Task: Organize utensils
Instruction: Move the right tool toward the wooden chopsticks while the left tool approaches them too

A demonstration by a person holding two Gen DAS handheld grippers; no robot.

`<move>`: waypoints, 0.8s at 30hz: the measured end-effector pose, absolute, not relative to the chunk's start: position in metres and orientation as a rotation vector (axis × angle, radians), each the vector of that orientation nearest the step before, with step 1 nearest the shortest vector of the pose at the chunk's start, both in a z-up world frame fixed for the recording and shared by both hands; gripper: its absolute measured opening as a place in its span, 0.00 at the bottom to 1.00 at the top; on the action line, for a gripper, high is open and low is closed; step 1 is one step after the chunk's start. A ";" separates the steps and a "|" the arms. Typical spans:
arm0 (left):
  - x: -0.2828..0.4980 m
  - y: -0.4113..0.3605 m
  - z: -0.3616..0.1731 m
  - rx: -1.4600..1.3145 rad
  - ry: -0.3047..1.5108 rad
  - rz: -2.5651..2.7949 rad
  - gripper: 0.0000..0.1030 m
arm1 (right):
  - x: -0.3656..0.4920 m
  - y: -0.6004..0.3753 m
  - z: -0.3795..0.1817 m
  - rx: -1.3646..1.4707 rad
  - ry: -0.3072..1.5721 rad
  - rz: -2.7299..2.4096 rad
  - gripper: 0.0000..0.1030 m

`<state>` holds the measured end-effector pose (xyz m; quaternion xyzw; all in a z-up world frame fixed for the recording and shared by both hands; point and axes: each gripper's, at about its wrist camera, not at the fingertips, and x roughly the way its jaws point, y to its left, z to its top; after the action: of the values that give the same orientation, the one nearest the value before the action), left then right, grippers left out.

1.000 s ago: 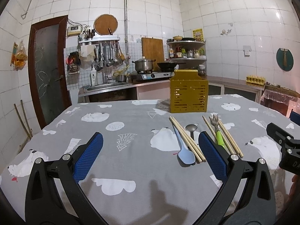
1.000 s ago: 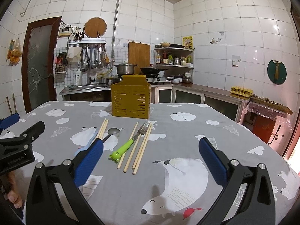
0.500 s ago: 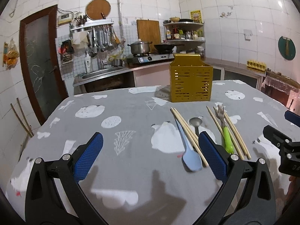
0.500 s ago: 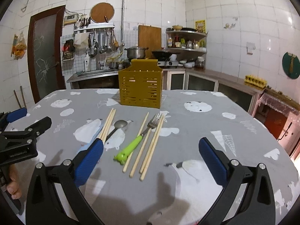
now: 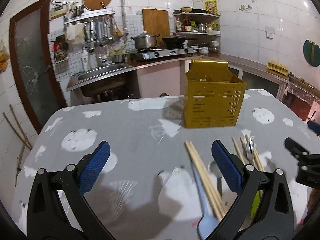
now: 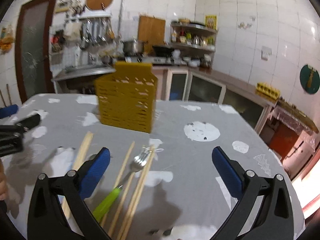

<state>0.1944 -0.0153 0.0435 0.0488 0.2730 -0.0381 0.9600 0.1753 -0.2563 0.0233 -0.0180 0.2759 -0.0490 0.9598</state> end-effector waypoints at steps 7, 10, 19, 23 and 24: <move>0.254 -0.032 0.036 0.080 0.635 -0.092 0.95 | 0.242 -0.285 -0.003 0.079 0.676 -0.102 0.96; 0.272 -0.035 0.027 0.069 0.675 -0.104 0.95 | 0.259 -0.286 -0.017 0.080 0.720 -0.106 0.96; 0.296 -0.031 -0.015 0.029 0.776 -0.096 0.95 | 0.265 -0.299 -0.037 0.064 0.746 -0.168 0.96; 0.299 -0.034 -0.033 0.043 0.818 -0.097 0.95 | 0.268 -0.304 -0.050 0.087 0.788 -0.159 0.96; 0.298 -0.036 -0.036 0.062 0.825 -0.094 0.95 | 0.269 -0.303 -0.053 0.076 0.802 -0.157 0.96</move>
<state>0.2984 -0.0361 -0.0361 0.0301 0.4007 -0.0459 0.9146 0.2688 -0.3028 -0.0528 0.0370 0.3898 -0.0763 0.9170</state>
